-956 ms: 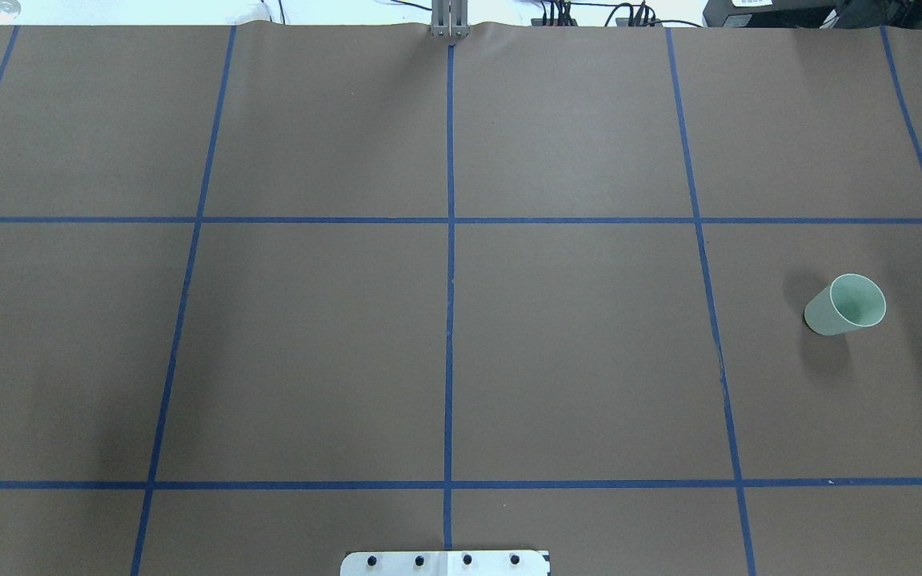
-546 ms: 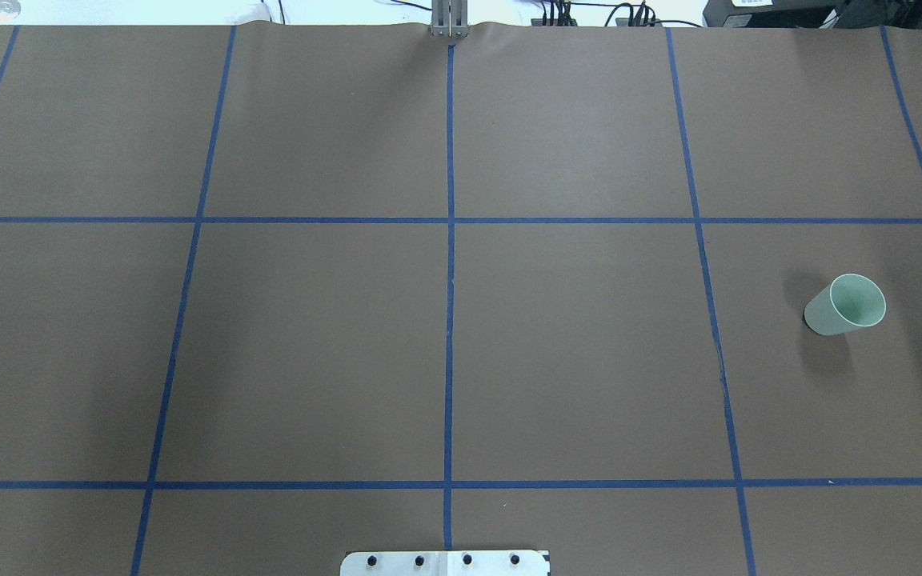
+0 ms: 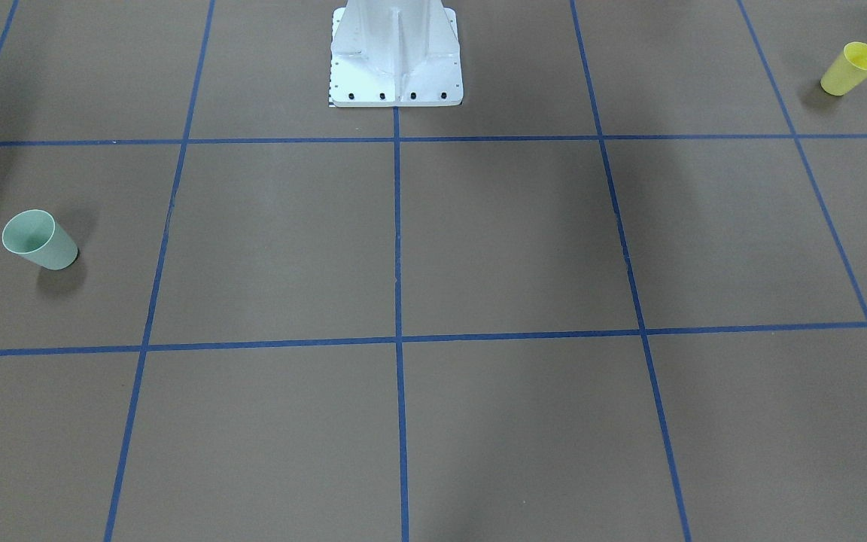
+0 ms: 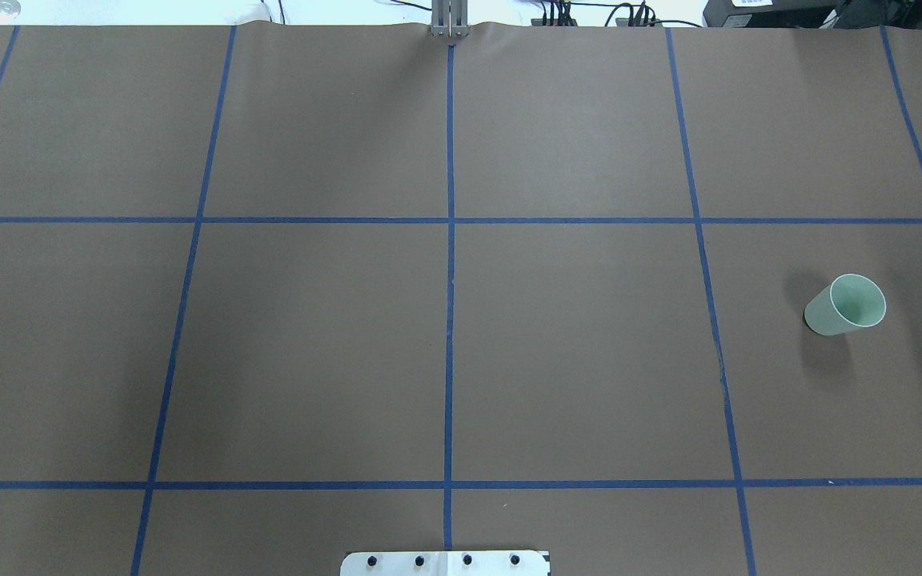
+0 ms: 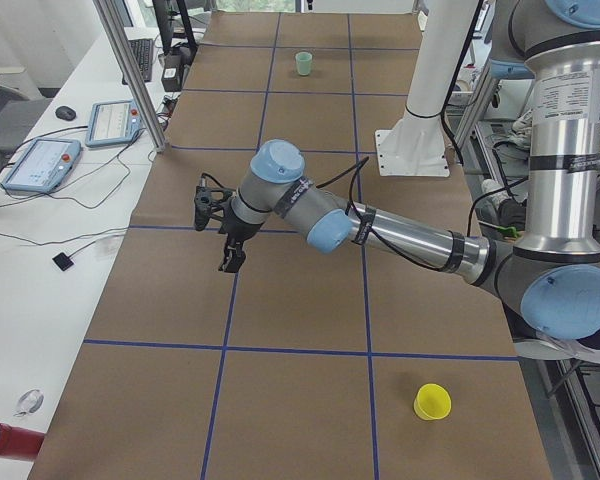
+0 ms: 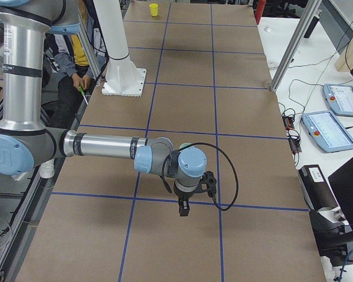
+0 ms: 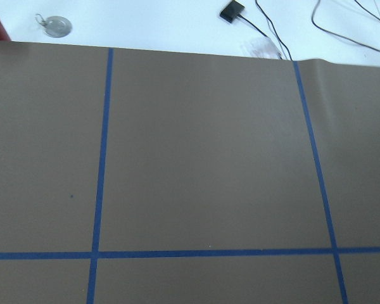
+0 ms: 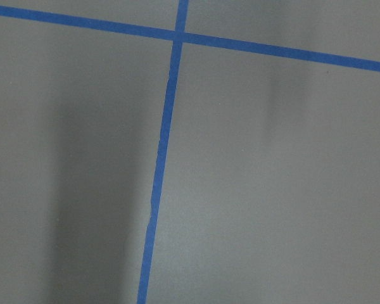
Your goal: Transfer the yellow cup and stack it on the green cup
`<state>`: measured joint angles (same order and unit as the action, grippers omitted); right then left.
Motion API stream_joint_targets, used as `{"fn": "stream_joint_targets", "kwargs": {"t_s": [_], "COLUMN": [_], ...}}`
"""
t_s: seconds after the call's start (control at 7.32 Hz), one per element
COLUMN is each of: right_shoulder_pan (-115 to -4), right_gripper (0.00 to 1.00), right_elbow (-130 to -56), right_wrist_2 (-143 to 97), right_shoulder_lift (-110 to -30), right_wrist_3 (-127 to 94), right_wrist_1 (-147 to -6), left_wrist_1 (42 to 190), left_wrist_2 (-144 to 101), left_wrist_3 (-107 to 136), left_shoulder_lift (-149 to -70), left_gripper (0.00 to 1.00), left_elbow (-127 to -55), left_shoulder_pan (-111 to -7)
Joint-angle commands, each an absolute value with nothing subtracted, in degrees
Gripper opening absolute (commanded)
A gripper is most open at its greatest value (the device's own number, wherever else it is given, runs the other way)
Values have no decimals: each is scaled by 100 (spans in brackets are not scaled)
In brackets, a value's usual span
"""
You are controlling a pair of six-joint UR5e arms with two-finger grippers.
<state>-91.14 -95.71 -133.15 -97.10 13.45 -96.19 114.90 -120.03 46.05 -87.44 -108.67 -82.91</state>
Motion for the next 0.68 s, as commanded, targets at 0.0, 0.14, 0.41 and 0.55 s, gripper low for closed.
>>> {"fn": "stream_joint_targets", "kwargs": {"t_s": [0.0, 0.14, 0.41, 0.55], "right_shoulder_pan": [-9114, -9114, -9114, -9106], "right_gripper": [100, 100, 100, 100], "right_elbow": [-9571, -9580, -9589, -9589], "right_wrist_2": [-13315, -13315, -13324, -13324], "right_shoulder_lift": [-9721, -9721, -9712, -9712], "right_wrist_3": [1345, 1345, 1345, 1345], "right_wrist_1": [-9615, -9615, -9615, -9615], "left_wrist_1": [10755, 9957, 8200, 7365], "left_wrist_2": [-9790, -8921, -7818, -7674], "left_wrist_3": [6173, 6840, 8630, 9597], "left_shoulder_lift": [-8727, -8754, -8833, -8833], "left_gripper": [100, 100, 100, 100], "left_elbow": [-11003, -11091, -11136, -11127], "left_shoulder_pan": [-7237, -6781, -6024, -5707]}}
